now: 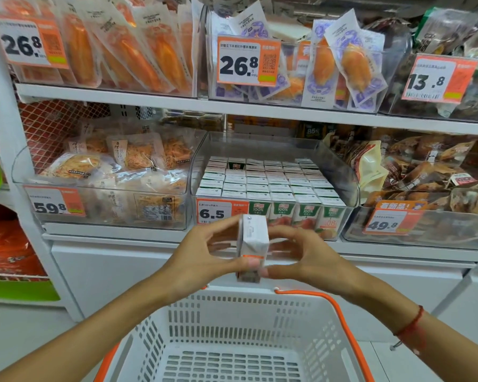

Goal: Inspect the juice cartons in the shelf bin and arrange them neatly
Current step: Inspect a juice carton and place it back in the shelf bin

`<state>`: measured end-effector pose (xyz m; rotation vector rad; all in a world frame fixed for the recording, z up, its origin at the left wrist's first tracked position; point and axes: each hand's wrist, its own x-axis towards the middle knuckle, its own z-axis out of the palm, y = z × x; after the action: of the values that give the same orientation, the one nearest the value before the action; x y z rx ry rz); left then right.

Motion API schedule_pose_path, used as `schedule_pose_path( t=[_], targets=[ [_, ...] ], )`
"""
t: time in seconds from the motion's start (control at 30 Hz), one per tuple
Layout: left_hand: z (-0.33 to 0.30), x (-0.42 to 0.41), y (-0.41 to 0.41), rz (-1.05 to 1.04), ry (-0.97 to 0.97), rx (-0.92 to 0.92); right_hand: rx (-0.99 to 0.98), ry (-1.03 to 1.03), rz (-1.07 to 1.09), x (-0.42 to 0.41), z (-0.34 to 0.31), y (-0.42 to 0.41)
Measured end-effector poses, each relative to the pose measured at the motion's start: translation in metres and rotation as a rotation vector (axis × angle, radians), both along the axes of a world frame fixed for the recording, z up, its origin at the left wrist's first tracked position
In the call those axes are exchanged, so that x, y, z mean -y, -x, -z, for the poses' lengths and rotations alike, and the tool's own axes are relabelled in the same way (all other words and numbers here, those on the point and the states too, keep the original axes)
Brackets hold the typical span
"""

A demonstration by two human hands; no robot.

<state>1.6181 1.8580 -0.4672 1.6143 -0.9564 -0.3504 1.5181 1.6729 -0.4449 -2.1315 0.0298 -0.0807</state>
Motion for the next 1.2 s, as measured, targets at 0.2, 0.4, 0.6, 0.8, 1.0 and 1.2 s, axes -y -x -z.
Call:
schedule_pose_path(
  t=[0.2,0.4,0.6,0.8,1.0,1.2],
  targets=[
    [0.002,-0.003,-0.001,-0.205,0.055,0.425,0.366,-0.013,-0.069,0.003,-0.004,0.007],
    [0.002,-0.001,0.002,-0.202,0.092,0.519,0.486,0.103,0.012,0.001,-0.003,0.005],
    [0.0,-0.004,-0.006,-0.073,0.002,-0.053,0.476,0.322,-0.06,0.002,0.002,0.007],
    [-0.001,-0.003,-0.006,-0.022,-0.019,-0.401,0.336,0.223,-0.11,0.002,0.007,0.003],
    [-0.003,0.004,0.003,-0.039,0.014,-0.783,0.261,0.014,-0.087,0.003,0.007,0.001],
    [-0.009,0.006,0.004,0.009,-0.097,-1.034,0.289,-0.153,0.135,-0.006,0.003,-0.005]
  ],
)
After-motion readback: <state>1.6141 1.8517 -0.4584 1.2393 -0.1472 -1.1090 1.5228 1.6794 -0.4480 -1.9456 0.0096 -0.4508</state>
